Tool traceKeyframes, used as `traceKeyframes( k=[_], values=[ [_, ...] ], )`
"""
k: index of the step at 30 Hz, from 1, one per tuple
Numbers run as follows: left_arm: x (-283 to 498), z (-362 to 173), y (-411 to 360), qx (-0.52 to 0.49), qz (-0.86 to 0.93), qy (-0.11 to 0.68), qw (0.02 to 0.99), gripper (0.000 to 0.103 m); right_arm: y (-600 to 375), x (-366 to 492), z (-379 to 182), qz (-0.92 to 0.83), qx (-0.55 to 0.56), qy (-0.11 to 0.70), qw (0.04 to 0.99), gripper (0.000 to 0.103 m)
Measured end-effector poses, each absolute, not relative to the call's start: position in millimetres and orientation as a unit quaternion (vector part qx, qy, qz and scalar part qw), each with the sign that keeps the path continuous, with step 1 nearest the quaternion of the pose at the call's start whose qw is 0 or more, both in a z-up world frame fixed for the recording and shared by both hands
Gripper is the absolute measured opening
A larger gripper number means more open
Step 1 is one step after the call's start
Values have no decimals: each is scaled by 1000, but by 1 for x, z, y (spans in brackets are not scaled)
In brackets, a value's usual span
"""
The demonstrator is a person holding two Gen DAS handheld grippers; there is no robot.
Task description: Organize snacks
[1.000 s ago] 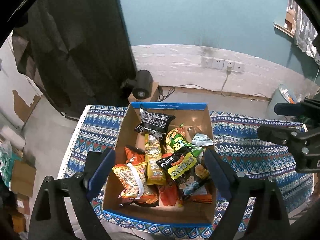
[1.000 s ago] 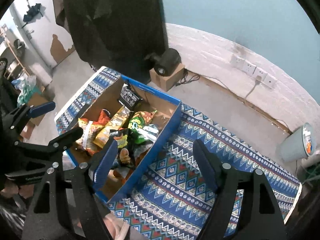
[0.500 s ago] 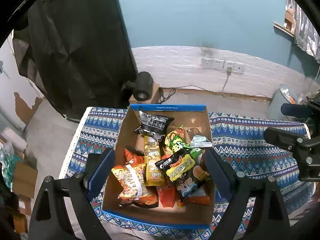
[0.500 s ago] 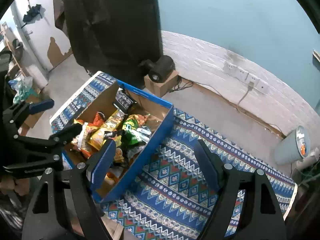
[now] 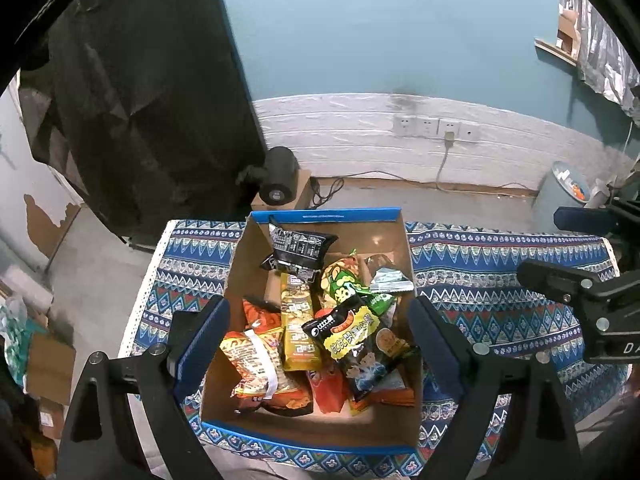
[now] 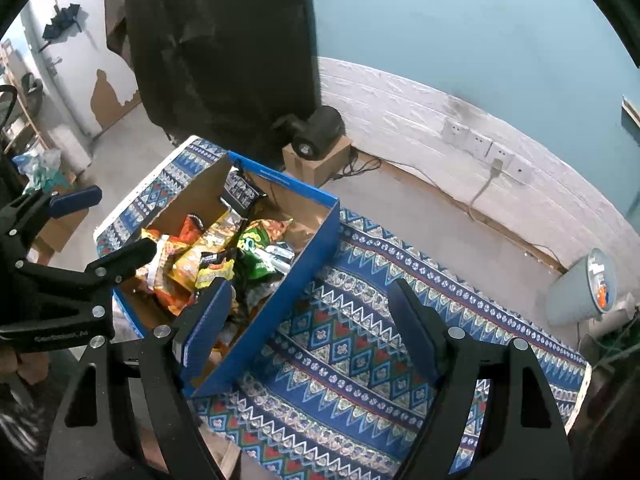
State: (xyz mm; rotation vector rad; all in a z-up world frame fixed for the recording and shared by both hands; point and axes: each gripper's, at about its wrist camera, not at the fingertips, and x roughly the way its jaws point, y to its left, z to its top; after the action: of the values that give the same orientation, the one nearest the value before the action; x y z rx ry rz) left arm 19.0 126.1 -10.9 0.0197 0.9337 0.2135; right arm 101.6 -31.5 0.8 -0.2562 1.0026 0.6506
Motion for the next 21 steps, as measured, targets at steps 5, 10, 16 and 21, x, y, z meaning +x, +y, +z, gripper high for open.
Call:
traceKeyframes(
  k=[5, 10, 16, 21],
  values=[
    [18, -10, 124, 10, 101, 450, 887, 92, -32, 100, 2, 305, -123, 468, 820, 80],
    [19, -11, 124, 9, 101, 452, 886, 92, -32, 100, 4, 304, -125, 468, 820, 80],
    [19, -11, 123, 9, 100, 453, 886, 92, -33, 100, 4, 305, -125, 468, 820, 80],
    [20, -12, 122, 8, 99, 455, 885, 92, -32, 101, 4, 305, -125, 468, 820, 80]
  ],
)
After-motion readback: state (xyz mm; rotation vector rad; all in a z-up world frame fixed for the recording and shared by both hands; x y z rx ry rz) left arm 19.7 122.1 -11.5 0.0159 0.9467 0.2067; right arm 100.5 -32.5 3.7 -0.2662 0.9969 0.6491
